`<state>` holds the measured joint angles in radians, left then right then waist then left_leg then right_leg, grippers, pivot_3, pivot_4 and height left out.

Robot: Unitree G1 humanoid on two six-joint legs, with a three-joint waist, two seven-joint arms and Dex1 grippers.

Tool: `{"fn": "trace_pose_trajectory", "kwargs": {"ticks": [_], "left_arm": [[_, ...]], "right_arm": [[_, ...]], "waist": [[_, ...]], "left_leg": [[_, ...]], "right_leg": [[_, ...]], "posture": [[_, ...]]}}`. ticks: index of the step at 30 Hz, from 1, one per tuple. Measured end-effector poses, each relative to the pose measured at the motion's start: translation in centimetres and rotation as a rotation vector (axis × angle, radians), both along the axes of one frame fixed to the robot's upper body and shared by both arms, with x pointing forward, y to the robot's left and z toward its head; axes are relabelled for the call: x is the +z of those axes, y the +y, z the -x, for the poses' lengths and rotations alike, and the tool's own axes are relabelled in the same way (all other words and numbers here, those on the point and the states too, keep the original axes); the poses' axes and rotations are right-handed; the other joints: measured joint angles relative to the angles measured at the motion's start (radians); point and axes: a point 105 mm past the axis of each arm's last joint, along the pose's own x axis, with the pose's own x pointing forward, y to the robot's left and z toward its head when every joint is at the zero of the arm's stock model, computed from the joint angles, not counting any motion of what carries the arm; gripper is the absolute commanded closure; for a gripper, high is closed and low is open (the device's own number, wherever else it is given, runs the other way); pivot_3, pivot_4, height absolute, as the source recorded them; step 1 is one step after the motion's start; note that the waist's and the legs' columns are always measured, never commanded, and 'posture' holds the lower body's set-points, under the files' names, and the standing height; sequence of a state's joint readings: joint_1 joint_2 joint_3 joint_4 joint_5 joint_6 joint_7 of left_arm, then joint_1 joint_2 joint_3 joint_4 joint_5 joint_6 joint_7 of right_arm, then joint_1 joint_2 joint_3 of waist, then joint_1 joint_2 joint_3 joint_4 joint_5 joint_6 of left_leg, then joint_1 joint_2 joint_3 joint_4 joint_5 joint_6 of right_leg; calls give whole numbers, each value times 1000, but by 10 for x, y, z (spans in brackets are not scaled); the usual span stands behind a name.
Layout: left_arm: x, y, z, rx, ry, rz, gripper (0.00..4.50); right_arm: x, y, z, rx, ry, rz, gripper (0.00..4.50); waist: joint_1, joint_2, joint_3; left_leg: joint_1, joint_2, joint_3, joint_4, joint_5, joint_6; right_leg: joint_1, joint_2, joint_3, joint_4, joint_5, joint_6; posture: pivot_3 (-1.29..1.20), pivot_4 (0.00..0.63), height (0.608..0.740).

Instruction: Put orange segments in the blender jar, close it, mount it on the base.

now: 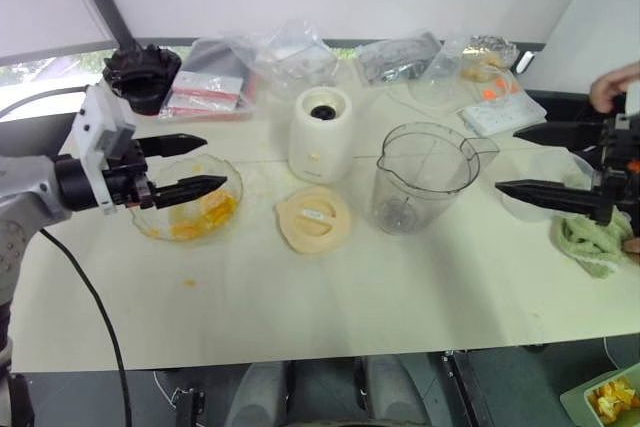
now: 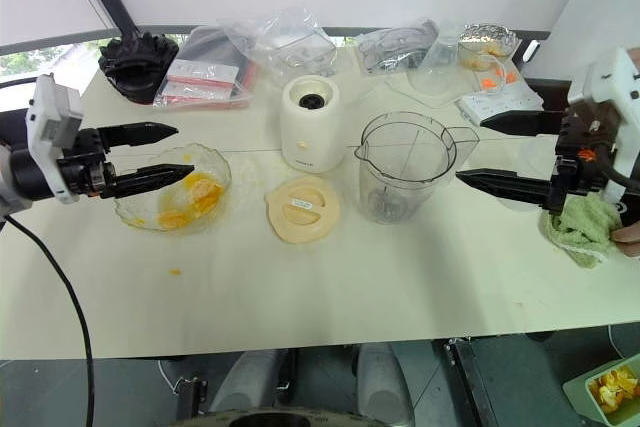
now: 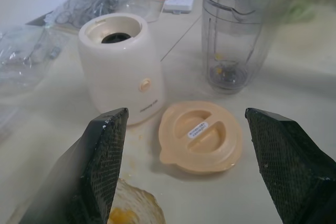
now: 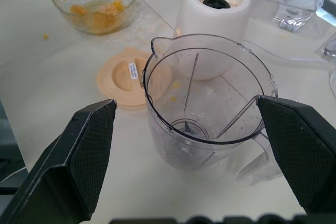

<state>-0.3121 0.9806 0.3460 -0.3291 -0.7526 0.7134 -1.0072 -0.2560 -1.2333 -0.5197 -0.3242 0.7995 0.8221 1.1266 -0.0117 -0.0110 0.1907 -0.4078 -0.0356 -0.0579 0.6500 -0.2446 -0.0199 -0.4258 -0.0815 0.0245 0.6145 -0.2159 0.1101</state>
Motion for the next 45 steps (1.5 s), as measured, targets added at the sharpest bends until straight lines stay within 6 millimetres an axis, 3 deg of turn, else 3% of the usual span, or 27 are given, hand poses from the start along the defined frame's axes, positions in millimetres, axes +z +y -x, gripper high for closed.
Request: {"fn": "trace_pose_trajectory", "kwargs": {"ticks": [13, 23, 27, 31, 36, 40, 45], "left_arm": [[-3, 1, 1, 38, -4, 0, 799], [7, 8, -4, 26, 5, -42, 799], [-4, 15, -17, 24, 51, -112, 799], [-4, 32, -55, 112, 44, -236, 799], [-33, 48, -89, 168, 134, -407, 799], [-64, 50, -91, 113, 274, -541, 799], [-78, 50, -88, 11, 349, -690, 799]], "right_arm": [[0, 9, -5, 22, -3, -6, 52], [3, 19, -11, 70, -31, -10, 52], [1, 23, -11, 83, -22, -11, 52], [2, 26, -11, 91, -26, -7, 52], [-2, 28, -13, 92, -17, -14, 52], [0, 31, -14, 93, 1, -22, 52], [0, 38, -13, 143, 30, 0, 52]], "waist": [[0, 0, 0], [0, 0, 0], [1, 0, 0], [2, 0, 0], [-3, 0, 0], [-5, -1, 1], [-2, -1, 1]], "left_leg": [[0, 0, 0, 0, 0, 0], [0, 0, 0, 0, 0, 0], [0, 0, 1, 0, 0, 0], [0, -2, 1, 2, 0, 0], [0, -3, 1, 2, 0, 0], [-1, -2, 1, 1, 0, 1], [-1, -1, 1, 2, 0, 1]], "right_leg": [[0, 0, 0, 0, 0, 0], [0, 0, 0, 1, 0, 0], [0, 0, 0, 1, 0, 0], [1, 1, 0, 2, 0, 0], [0, 1, 0, 2, 2, 4], [-3, 1, 0, 4, 2, 5], [-3, 1, 0, 4, 2, 4]], "posture": [[0, 150, 740], [0, 150, 740], [0, 150, 740], [0, 150, 740], [0, 150, 740], [0, 150, 740], [0, 150, 740]]}}
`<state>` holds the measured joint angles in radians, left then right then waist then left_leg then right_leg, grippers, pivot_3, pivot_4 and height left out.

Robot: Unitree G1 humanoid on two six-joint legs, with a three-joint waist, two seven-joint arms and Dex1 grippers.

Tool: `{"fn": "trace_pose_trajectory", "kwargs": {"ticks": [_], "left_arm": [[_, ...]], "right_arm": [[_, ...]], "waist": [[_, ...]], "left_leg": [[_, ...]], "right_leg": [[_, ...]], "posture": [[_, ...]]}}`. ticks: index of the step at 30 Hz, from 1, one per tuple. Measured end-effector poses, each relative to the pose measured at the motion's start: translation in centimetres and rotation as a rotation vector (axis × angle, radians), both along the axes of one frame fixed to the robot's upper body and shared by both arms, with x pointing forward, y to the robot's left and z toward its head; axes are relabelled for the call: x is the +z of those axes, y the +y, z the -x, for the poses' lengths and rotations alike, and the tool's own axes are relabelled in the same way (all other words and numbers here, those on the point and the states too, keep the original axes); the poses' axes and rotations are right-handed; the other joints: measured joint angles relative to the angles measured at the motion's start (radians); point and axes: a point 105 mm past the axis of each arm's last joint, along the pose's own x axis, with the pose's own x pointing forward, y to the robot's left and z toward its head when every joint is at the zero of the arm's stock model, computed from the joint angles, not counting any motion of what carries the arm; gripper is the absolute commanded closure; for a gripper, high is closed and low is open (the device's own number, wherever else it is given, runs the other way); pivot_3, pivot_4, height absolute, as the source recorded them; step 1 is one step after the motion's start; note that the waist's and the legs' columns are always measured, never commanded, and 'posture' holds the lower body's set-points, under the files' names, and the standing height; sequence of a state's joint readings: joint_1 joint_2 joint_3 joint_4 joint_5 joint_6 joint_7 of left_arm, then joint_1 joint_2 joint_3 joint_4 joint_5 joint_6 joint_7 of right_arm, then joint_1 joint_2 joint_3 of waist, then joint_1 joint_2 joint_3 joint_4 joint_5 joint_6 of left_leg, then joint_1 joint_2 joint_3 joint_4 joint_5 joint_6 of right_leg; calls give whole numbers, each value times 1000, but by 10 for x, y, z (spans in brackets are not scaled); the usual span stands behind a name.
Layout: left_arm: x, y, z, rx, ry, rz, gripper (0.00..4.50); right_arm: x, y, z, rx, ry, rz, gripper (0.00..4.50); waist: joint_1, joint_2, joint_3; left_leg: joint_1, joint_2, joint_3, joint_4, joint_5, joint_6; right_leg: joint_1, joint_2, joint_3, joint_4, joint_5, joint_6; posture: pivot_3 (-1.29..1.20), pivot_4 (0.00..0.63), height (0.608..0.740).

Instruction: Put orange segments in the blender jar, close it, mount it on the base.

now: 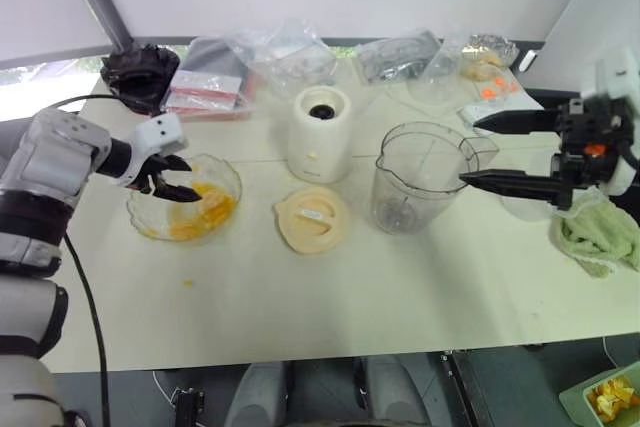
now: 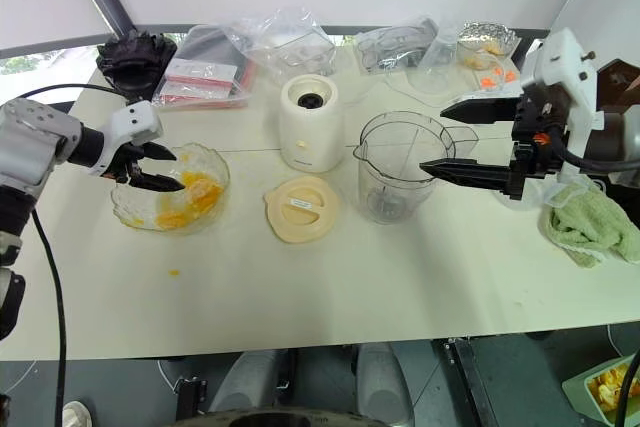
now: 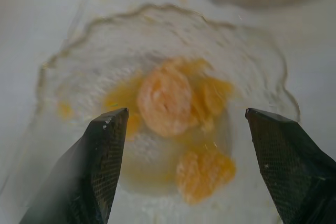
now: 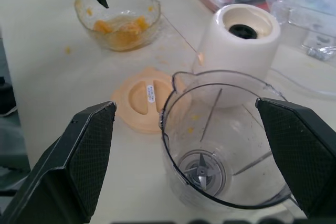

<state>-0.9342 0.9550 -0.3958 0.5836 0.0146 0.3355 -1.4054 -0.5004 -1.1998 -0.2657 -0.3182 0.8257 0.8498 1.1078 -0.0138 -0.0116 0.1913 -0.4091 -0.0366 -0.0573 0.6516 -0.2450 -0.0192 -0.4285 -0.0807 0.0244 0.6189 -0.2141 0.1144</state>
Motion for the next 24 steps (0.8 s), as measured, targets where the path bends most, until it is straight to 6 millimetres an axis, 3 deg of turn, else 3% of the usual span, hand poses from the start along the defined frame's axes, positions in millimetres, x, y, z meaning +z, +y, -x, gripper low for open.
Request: {"fn": "trace_pose_trajectory", "kwargs": {"ticks": [5, 14, 24], "left_arm": [[-24, -3, -8, -3, 44, -60, 799], [-36, -15, -33, 32, -7, -97, 799], [-62, -14, -35, 89, 45, -118, 799]], "right_arm": [[4, 5, -4, 26, 13, 9, 52], [4, 6, -5, 13, 21, 21, 52], [4, 7, -6, -22, 18, 30, 52]], "waist": [[1, 0, 0], [3, -2, 1], [2, -2, 1]], "left_leg": [[-1, 0, 0, 2, 0, 0], [-1, 0, -1, 2, 0, 0], [-1, 0, -1, 2, 0, 0]], "right_leg": [[0, 0, 0, 0, 0, 0], [0, -1, 0, 1, 0, 1], [-1, -1, 0, 3, 0, 2]], "posture": [[0, 150, 740], [0, 150, 740], [0, 150, 740]]}}
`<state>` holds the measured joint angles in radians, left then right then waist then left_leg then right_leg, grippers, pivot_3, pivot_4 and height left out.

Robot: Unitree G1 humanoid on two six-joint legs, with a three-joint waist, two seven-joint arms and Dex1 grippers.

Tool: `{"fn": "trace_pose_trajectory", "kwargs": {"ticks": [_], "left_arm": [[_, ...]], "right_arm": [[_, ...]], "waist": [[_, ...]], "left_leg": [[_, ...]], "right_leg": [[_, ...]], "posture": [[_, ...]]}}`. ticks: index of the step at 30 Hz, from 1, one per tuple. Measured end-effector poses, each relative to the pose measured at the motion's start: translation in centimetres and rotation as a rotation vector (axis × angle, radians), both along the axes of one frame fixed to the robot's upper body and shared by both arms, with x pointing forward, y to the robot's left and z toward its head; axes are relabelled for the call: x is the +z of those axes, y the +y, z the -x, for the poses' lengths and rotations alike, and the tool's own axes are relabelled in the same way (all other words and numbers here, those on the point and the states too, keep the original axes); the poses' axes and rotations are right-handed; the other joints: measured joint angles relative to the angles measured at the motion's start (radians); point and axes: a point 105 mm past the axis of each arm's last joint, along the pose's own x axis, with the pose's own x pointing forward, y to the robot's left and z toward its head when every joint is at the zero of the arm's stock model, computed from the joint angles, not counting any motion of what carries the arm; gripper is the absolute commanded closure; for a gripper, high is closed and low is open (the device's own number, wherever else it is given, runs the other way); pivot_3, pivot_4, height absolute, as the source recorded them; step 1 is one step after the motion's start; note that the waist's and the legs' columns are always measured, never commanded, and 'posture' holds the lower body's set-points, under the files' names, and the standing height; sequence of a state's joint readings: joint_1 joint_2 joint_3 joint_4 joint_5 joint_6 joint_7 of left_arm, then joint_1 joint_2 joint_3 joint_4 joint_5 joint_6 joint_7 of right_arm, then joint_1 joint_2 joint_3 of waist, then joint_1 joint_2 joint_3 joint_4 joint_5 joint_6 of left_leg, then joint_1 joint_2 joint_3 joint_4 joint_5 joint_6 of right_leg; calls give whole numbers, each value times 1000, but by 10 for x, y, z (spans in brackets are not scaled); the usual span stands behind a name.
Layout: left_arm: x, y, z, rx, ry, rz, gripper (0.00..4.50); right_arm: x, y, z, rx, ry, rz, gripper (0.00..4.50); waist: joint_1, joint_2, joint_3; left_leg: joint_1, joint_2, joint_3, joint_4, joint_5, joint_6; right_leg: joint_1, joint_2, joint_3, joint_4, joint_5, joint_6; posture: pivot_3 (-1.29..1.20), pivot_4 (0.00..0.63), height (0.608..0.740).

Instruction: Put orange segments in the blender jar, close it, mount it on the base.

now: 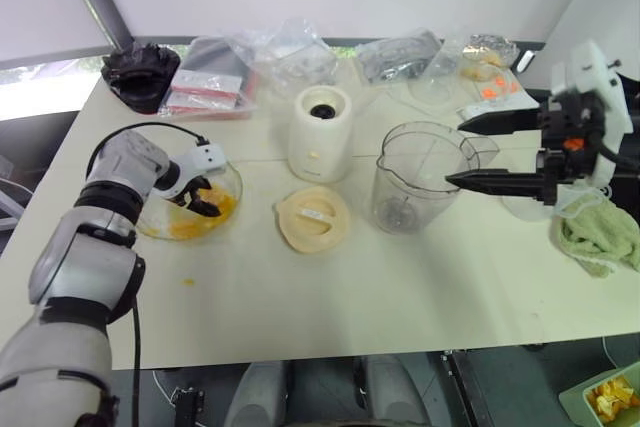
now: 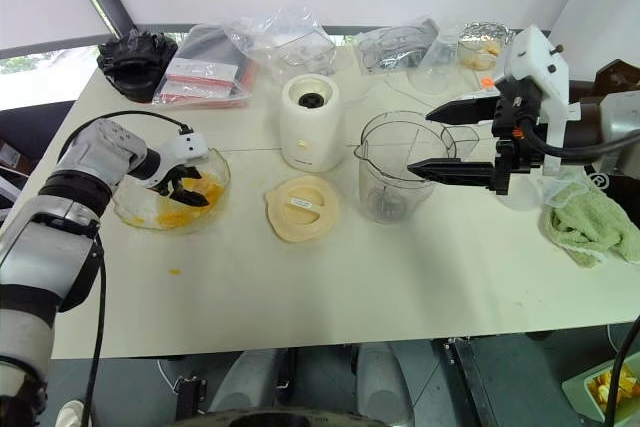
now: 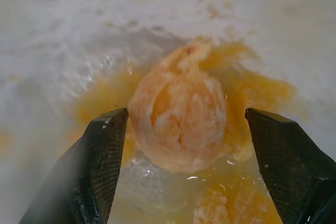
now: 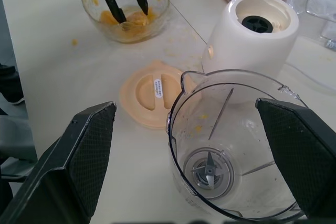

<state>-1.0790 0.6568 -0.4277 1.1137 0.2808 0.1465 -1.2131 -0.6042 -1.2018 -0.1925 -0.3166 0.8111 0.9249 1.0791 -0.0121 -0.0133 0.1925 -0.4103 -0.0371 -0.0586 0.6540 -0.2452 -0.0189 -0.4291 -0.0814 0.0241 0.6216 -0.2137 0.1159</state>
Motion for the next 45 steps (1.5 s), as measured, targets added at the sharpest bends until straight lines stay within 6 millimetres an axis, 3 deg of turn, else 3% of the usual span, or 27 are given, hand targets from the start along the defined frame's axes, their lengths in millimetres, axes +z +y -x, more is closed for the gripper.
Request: {"fn": "trace_pose_trajectory", "kwargs": {"ticks": [9, 19, 22, 26, 28, 39, 42, 45], "left_arm": [[-13, -2, -2, 29, 2, -33, 799], [-15, -10, -4, 42, 6, 2, 799], [-16, -11, -5, 53, 3, 13, 1692], [-17, -15, -6, 53, 2, 24, 3735], [-14, -16, -8, 50, -6, 23, 4389], [-9, -14, -9, 77, -15, 54, 4389], [7, -7, -10, 128, -38, 143, 4389], [41, -1, -12, 161, -107, 259, 4389]], "right_arm": [[2, 1, 0, -11, -20, 0, 52], [2, 1, 0, -15, -21, 0, 52], [1, 0, -1, -17, -18, 1, 0], [-1, -1, -1, -24, -14, 0, 0], [-2, -1, -1, -26, -15, 1, 0], [-2, -2, -2, -28, -25, 1, 0], [-4, -3, -2, -36, -21, 1, 0], [-6, -3, -1, -36, -20, 4, 0]], "waist": [[1, 0, 0], [2, 0, 0], [1, 0, 0], [1, 0, 0], [1, 0, 0], [1, -1, 0], [-2, -2, 1], [-2, -2, 1]], "left_leg": [[0, 0, 0, 1, 0, 0], [0, 0, -1, 6, 0, 0], [0, 0, -1, 8, 0, 0], [0, 0, -1, 8, 0, 0], [0, 0, -1, 8, 0, 0], [0, 0, -1, 8, 0, 0], [-1, 0, -1, 8, 0, 0], [-1, 0, -1, 8, 0, 0]], "right_leg": [[0, 0, 0, 2, 0, 0], [0, 0, 0, 6, 0, 0], [0, 0, 0, 7, 0, 0], [0, 0, 0, 7, 0, 0], [0, 0, 0, 8, 0, 0], [0, 0, 0, 8, 0, 0], [0, 0, 0, 8, 0, 0], [0, 0, 0, 8, 0, 0]], "posture": [[0, 150, 740], [0, 150, 740], [0, 150, 740], [0, 150, 740], [0, 150, 740], [0, 150, 740], [0, 150, 740], [0, 150, 740]]}}
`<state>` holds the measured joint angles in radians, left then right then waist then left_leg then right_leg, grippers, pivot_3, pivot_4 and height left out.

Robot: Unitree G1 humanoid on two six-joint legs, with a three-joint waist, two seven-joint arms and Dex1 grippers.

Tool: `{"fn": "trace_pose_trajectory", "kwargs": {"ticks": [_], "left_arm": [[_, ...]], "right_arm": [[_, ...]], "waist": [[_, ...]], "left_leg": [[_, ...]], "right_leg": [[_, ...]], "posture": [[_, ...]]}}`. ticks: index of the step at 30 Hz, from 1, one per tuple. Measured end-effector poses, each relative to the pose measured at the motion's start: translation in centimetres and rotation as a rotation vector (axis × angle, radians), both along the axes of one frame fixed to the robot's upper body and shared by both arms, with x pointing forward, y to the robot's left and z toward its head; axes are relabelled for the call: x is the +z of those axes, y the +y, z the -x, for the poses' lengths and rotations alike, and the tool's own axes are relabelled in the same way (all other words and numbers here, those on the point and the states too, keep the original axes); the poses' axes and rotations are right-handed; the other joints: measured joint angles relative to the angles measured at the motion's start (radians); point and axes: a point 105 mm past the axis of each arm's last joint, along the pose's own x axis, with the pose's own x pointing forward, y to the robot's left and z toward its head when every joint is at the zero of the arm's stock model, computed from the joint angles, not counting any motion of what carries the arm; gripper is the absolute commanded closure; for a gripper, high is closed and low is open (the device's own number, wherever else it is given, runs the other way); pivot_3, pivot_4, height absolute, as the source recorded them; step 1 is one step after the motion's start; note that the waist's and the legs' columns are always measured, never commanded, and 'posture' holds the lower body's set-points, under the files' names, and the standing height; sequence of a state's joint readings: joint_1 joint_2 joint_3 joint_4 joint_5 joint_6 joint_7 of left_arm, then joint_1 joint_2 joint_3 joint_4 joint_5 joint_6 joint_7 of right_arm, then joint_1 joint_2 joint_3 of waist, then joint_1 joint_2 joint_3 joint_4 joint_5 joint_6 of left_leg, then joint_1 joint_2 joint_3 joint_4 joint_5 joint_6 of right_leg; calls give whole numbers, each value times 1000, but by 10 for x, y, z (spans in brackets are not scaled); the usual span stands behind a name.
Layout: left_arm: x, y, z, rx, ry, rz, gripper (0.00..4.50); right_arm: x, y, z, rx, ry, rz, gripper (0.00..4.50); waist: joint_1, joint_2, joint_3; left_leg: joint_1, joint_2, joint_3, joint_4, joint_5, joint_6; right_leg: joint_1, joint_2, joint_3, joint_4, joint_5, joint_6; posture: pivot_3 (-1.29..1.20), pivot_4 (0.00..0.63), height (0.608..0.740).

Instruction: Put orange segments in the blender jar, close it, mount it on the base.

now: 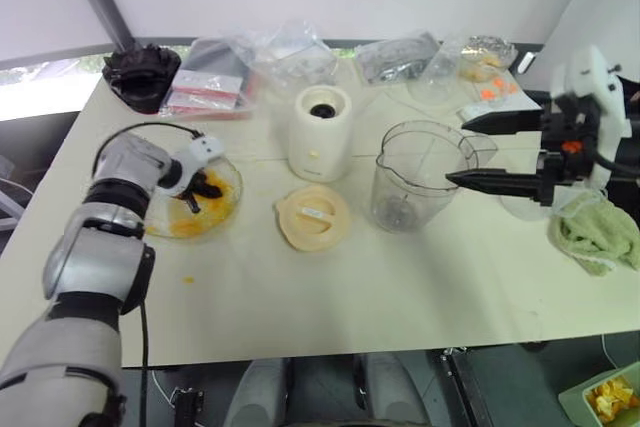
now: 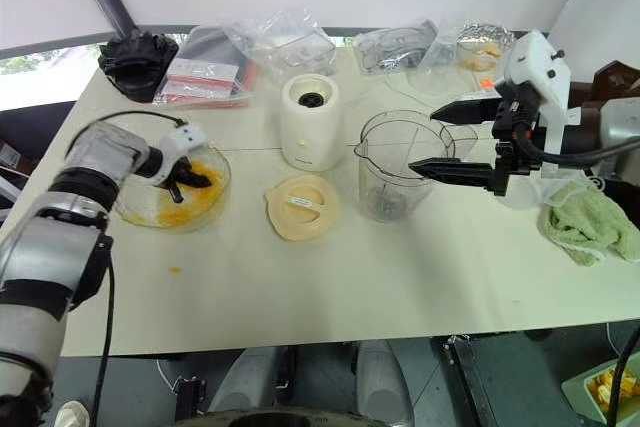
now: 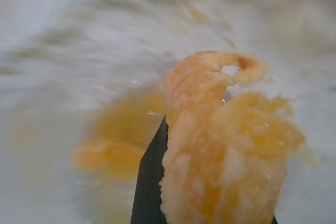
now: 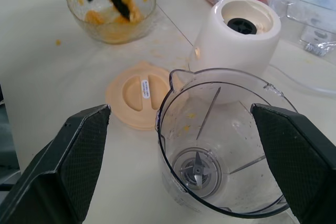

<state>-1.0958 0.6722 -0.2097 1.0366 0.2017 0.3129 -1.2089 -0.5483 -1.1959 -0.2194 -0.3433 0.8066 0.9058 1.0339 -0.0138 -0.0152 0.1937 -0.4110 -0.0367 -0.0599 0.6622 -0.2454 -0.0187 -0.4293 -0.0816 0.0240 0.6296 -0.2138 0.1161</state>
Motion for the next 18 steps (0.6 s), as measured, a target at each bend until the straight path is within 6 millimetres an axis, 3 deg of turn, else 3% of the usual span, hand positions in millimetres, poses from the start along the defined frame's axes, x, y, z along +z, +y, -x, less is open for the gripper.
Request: {"fn": "trace_pose_trajectory", "kwargs": {"ticks": [3, 8, 11, 18], "left_arm": [[29, 6, 9, 38, -75, 112, 4389], [40, 2, 31, 90, -105, 249, 4389], [61, -7, 38, 87, -179, 321, 4389], [162, -63, 34, -99, -477, 624, 4389]], "right_arm": [[-2, -2, 1, -10, -1, -5, 0], [-2, -4, 1, -28, -11, -14, 0], [-1, -5, 2, -36, -24, -16, 0], [-4, -8, 5, -79, -49, -30, 0]], "waist": [[-3, 0, 0], [0, 0, 0], [6, 0, 0], [9, -1, 0]], "left_leg": [[0, 0, -1, 0, 0, 1], [0, 0, -2, 0, 0, 1], [0, 0, -1, 1, 0, 1], [1, -1, 0, 3, 0, 1]], "right_leg": [[0, -1, 1, 0, 0, 0], [0, -1, 1, 0, 0, 0], [1, -1, 0, 0, 0, 0], [2, 0, 0, -1, 0, 0]], "posture": [[0, 150, 740], [0, 150, 740], [0, 150, 740], [0, 150, 740]]}}
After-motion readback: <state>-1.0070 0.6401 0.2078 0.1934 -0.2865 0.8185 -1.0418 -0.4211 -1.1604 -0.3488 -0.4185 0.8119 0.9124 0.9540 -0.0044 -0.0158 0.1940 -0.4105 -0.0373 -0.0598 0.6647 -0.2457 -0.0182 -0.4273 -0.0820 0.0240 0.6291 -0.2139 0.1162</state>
